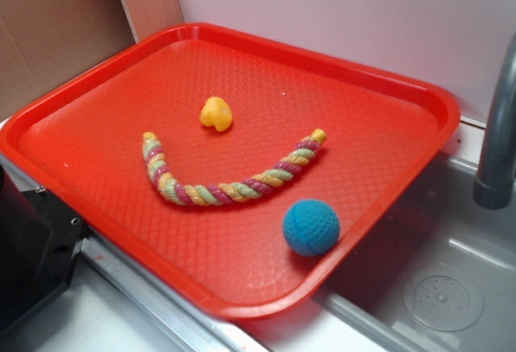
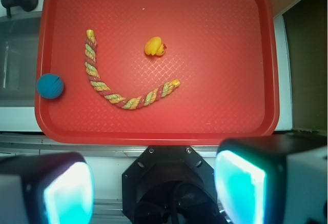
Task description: Grab the blue ball.
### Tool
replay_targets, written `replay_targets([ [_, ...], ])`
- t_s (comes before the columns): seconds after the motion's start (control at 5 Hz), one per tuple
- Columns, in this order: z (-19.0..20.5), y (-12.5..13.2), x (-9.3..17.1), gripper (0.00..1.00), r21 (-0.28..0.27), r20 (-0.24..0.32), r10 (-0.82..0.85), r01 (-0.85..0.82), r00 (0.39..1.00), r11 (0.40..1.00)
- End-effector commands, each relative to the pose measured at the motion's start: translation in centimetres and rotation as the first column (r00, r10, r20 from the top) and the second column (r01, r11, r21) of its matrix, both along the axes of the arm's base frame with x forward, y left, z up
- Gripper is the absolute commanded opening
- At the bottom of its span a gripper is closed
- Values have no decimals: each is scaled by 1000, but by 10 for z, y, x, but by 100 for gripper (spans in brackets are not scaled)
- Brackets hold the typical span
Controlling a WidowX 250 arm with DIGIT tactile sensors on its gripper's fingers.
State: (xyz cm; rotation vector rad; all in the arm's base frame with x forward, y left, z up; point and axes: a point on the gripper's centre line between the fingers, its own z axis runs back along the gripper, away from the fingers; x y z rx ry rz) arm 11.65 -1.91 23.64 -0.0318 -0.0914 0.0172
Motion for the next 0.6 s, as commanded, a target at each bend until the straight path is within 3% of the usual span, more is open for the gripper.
replay_targets([
  [0.0,0,0,0,100,0,0,0,0,1000,1000],
  [0.2,-8,-12,8,100,50,23,-152,151,988,987],
  [0.4,-19,-24,17,100,60,63,-324,320,944,945],
])
